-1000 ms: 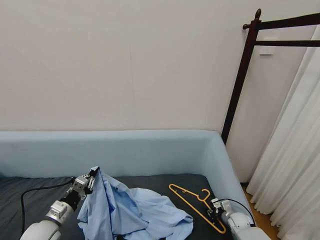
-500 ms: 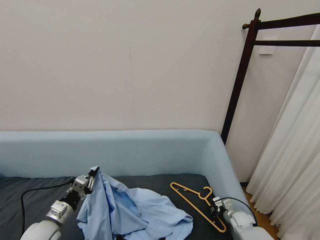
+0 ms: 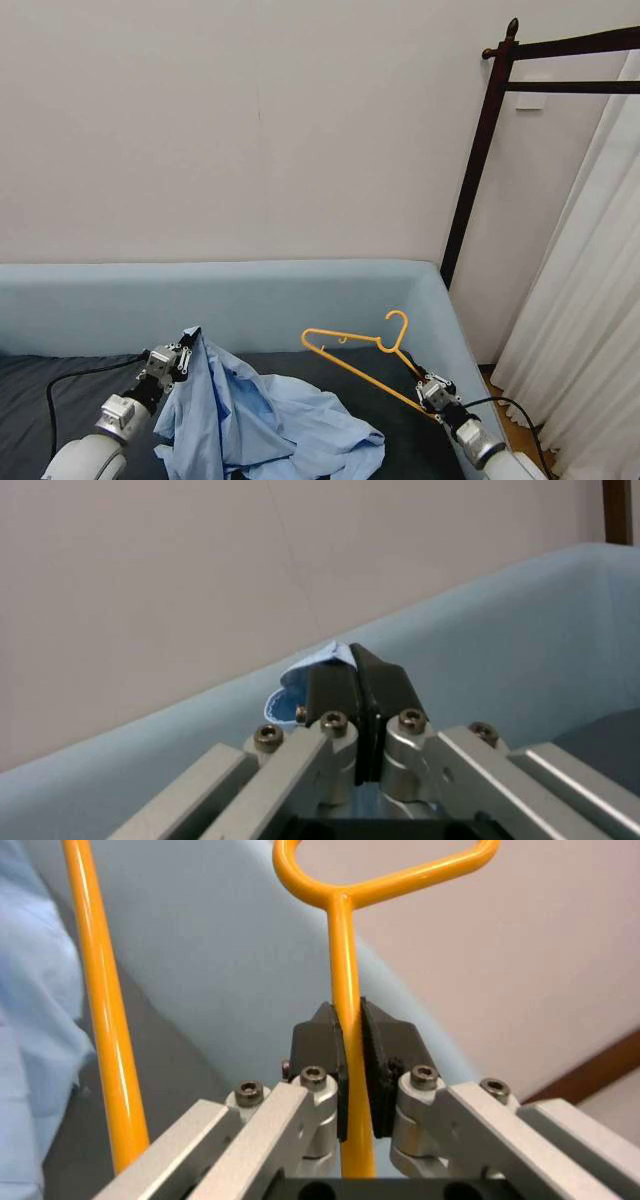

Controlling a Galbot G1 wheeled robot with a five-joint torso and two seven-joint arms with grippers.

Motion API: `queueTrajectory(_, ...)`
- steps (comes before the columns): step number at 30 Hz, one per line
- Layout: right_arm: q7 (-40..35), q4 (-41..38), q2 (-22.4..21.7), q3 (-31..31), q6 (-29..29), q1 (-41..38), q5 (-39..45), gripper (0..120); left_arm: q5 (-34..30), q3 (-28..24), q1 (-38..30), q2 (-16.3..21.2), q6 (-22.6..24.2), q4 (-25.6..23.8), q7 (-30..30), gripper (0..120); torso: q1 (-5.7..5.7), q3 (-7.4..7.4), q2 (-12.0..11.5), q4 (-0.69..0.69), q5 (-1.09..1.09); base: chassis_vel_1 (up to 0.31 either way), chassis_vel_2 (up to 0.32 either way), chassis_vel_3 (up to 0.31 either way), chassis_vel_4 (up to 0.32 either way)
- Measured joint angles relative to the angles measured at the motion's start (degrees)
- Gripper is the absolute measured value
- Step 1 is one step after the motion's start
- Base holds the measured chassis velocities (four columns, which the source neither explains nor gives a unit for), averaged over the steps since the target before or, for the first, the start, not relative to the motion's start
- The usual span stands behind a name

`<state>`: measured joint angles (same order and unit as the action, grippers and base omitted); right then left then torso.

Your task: Pick up the clothes from the sofa and hang them on the clothes hanger.

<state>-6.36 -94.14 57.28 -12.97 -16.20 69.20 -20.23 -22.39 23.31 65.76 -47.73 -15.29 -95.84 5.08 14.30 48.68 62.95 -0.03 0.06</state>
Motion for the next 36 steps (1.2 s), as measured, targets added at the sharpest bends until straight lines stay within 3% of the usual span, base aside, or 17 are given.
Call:
queueTrajectory(3,-7.4,-2.3,1.4,3.7,0.0,2.7,-10.6,4,-1.2,0.4,0.5,0.2,-0.4,-1.3,0.5,0,0.0,0.0,0.0,0.0,0.0,0.0,0.0,0.0,0.0)
queueTrajectory(13,-17.4,1.1,4.5,14.1,5.2,-1.0,-17.1,4,-1.1,2.2,6.1,0.1,-1.1,-8.8,0.5,0,0.0,0.01,0.0,0.02,0.0,0.0,0.0,0.0,0.0)
queueTrajectory(27,-18.1,5.6,7.5,21.8,5.5,-6.7,-15.0,4,1.1,2.1,9.9,-2.9,-1.6,-13.1,0.5,0,0.01,0.01,0.0,0.01,0.0,0.0,0.0,0.0,0.0)
queueTrajectory(36,-20.8,11.0,13.1,25.1,4.9,-12.9,-13.4,4,5.6,0.2,13.0,-7.7,-4.4,-13.7,2.9,0,0.01,0.01,0.0,0.02,0.0,0.0,0.0,0.0,0.0)
